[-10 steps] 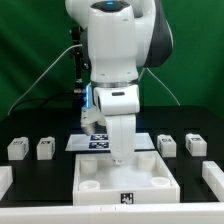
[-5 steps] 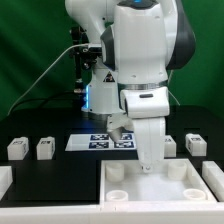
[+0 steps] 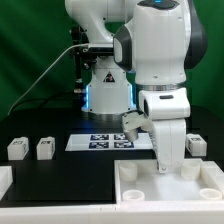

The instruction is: Assemble one leg

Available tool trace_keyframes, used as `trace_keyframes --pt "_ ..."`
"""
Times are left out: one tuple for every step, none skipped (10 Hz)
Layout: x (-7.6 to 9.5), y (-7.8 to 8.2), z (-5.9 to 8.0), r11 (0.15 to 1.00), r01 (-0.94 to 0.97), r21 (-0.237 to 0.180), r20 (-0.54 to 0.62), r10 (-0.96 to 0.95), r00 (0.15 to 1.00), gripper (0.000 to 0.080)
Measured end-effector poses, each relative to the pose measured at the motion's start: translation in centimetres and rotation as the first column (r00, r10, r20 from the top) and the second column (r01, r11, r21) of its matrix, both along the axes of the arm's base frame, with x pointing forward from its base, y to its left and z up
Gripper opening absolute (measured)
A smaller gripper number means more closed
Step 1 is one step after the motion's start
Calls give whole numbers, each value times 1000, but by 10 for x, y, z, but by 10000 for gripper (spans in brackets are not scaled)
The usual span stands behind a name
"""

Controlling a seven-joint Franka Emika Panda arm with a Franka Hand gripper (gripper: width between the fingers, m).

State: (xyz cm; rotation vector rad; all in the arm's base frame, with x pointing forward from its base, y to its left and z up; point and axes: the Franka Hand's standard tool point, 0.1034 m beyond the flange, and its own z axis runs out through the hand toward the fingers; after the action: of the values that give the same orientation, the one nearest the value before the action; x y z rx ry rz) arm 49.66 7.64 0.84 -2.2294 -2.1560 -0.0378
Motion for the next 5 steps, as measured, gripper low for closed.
trace_keyframes --pt "0 0 0 1000 -2 0 1 2 1000 64" --pt "0 0 0 1000 -1 0 0 1 1000 64" --pt "0 -1 0 1000 0 0 0 0 1000 259" --pt "0 -1 0 1000 0 0 0 0 1000 259" --pt "0 -1 0 1000 1 0 0 -1 1000 441"
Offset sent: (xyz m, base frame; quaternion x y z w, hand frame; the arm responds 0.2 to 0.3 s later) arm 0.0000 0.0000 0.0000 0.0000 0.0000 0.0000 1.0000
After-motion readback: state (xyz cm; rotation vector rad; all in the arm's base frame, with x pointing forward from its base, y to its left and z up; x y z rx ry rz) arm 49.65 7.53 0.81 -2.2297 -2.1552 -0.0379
